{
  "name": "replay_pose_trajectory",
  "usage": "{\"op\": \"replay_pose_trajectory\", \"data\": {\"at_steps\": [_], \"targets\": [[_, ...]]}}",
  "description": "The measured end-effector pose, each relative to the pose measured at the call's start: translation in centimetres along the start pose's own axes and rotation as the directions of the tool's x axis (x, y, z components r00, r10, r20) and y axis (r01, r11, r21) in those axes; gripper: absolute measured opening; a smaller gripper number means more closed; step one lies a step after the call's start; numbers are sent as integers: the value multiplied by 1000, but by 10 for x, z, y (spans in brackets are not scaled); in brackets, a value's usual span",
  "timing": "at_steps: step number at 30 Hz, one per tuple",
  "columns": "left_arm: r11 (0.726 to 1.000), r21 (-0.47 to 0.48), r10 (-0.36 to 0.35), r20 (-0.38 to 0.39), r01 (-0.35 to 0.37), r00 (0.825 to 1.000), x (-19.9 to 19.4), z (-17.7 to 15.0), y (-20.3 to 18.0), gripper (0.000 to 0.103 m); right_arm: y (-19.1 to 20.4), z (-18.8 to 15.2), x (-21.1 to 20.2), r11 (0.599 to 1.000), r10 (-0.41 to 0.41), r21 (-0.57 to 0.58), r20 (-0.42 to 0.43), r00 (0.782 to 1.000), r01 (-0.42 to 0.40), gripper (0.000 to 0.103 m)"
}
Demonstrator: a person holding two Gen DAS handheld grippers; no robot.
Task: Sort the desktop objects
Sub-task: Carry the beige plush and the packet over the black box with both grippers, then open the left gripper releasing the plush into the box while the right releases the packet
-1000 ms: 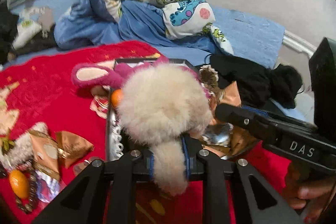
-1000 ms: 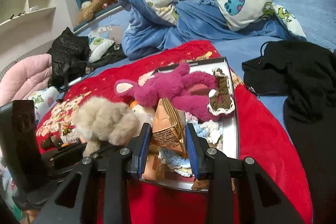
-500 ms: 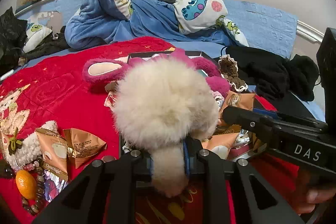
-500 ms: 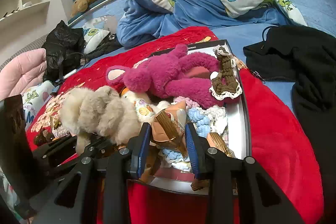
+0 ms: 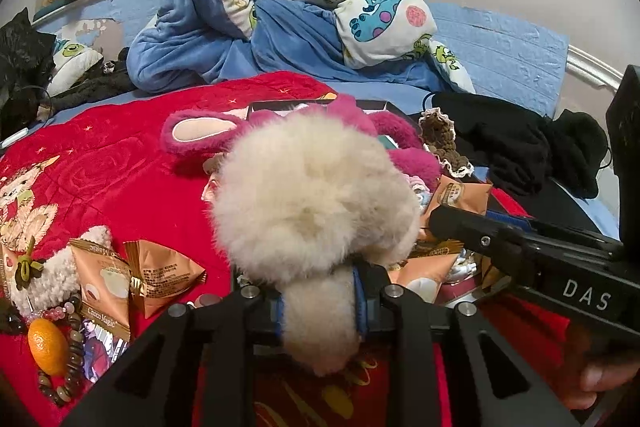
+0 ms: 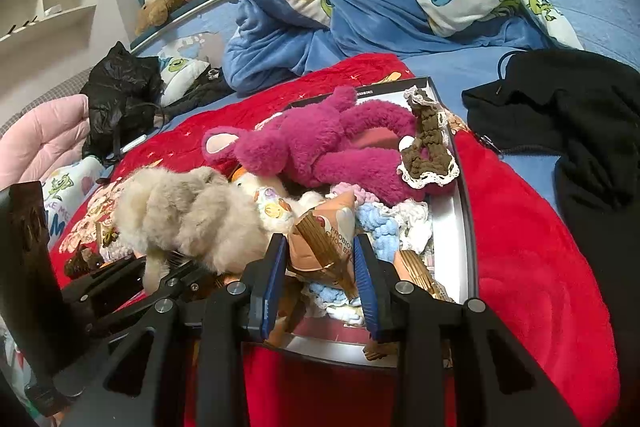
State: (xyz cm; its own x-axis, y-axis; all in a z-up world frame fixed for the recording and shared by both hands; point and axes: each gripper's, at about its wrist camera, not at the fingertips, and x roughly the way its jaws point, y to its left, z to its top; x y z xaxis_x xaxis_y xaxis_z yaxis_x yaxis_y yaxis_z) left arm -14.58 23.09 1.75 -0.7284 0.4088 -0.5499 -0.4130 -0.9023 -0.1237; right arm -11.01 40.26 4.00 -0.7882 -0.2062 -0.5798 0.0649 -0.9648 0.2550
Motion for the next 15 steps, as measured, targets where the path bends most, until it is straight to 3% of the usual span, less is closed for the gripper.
{"op": "replay_pose_trajectory", "data": {"at_steps": [1,3,7,9,10,12,14,15], "targets": [[1000,0,2,0,-2,1000,0,0,0,27,0,0,0,1000,1,2,-1,1000,-1,33],[1000,-8,29,3,-29,1000,-1,-1,1,39,0,0,-1,1000,1,1,-1,1000,-1,33],[999,-13,38,8,-38,999,-2,-2,2,44,0,0,-2,1000,2,12,0,1000,-2,39],[1000,-6,5,8,-5,1000,-2,-2,1,60,0,0,-4,999,17,27,9,1000,-18,54],[1000,1,-1,13,1,1000,-3,-3,-1,63,-1,0,-5,999,33,33,10,999,-34,60],[1000,14,-8,29,7,1000,-6,-3,-4,81,1,0,-8,996,73,52,19,997,-74,89],[1000,30,0,60,-2,998,-13,-4,-8,103,6,-1,-12,993,105,55,32,994,-107,103],[999,31,26,74,-28,997,-15,-4,-8,103,9,-1,-14,993,109,42,31,994,-110,103]]}}
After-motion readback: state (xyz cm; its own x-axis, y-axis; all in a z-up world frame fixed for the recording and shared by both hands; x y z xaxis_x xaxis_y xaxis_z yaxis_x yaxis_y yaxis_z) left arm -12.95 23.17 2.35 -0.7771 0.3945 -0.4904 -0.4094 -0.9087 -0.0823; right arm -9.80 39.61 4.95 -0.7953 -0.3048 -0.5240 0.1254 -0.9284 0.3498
